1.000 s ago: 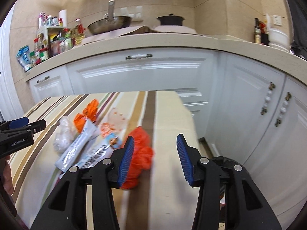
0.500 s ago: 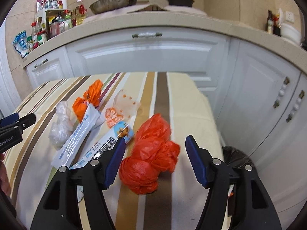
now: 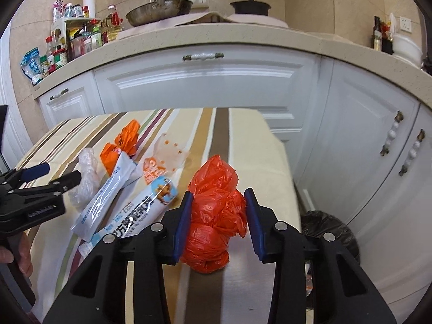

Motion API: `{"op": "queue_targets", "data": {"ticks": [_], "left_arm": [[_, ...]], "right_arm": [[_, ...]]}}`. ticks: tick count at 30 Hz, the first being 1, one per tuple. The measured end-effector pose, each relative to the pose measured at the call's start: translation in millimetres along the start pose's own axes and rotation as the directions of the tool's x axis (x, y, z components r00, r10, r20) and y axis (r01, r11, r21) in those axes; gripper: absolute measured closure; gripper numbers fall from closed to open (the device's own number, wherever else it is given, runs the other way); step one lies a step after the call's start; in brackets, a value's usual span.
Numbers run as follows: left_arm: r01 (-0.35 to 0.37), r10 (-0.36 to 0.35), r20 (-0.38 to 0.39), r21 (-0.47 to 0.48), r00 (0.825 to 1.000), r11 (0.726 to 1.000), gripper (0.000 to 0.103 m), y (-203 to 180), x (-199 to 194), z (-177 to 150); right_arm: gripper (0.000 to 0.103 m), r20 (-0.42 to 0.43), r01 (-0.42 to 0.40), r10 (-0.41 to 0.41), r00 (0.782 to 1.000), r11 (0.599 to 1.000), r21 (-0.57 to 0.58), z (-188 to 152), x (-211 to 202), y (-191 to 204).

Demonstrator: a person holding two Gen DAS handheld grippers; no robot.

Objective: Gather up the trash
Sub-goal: 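Move both tools back to the table and approach the red bag with the right gripper, then grasp the red plastic bag with the right gripper while the left grasps the crumpled clear bag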

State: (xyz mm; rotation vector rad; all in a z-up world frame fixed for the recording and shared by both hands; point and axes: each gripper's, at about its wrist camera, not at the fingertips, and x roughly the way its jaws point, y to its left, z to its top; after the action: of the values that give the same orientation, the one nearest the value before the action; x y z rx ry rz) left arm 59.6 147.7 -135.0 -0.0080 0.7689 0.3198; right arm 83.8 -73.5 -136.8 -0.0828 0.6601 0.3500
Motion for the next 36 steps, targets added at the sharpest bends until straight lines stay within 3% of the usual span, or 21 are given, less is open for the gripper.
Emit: {"op": "queue_targets", "data": {"ticks": [6,9,12,22,28,36], "left_arm": [[0.019,-0.018,-0.031,0.013,0.999,1.000,0.020,-9.3,12.3,-0.6],[0.049,-0.049,-0.052,0.002,0.997,0.999,0.034,-8.5,18.0,-3.6],[0.081,-0.080,-0.049,0.004,0.996,0.997,0.057,-9.4,17.5,-4.1],[0.067,-0.068,-0.012,-0.017,0.998,0.998,0.061,-1.8,-3.1,-5.8],[0.066,-0.065,0.069,-0.007,0.995,0.998,0.061,-8.0,-38.6,0.8],[0.189,-0.199,0.164,0.079,0.966,0.979,0.061,-65.0,-79.5,16.9]], "right_arm": [[0.064,0.021,0.022,-0.022,1.000,1.000,0.006,1.6,-5.6,-11.7],[0.064,0.022,0.030,-0.030,0.999,0.999,0.014,1.1,-7.0,-16.5],[0.064,0.025,0.039,-0.040,0.999,0.999,0.021,-0.2,-8.7,-20.5],[0.064,0.058,0.078,-0.080,0.995,0.996,0.038,-2.6,-22.7,-31.8],[0.064,0.092,0.109,-0.115,0.989,0.992,0.066,-3.8,-38.4,-46.2],[0.064,0.150,0.181,-0.196,0.969,0.978,0.105,-9.2,-69.4,-76.3]]}}
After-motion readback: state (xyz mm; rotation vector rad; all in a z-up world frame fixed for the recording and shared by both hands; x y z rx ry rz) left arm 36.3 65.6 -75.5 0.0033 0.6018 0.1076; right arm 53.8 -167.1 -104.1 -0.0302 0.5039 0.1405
